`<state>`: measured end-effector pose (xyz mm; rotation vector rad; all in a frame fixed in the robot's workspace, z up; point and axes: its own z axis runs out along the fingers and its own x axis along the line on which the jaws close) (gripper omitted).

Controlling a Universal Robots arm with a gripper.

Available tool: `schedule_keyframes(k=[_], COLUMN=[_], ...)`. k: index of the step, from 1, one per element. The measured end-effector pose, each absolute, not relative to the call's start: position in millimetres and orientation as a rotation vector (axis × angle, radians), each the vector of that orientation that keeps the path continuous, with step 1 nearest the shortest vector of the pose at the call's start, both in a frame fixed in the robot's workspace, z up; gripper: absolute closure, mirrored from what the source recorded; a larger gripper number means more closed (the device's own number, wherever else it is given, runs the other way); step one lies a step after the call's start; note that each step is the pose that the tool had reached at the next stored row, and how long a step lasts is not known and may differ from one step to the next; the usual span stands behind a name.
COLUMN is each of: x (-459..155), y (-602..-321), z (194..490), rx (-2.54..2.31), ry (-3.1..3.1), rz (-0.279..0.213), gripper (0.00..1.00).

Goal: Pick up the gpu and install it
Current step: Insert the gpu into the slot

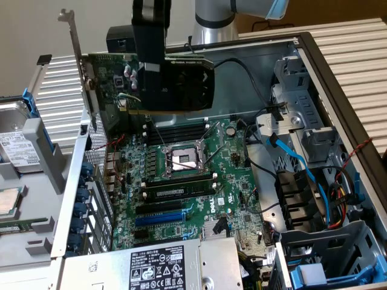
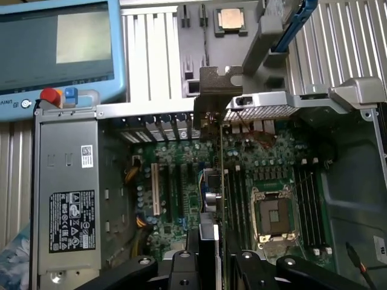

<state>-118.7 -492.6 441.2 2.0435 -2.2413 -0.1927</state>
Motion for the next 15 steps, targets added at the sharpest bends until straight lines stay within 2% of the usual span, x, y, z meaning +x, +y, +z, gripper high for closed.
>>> schedule_keyframes(k=[15], x=[-112], y=[-498], z=[428], rx=[2.066], ry=[-2.231], rz=[-0.181], gripper=[0.73])
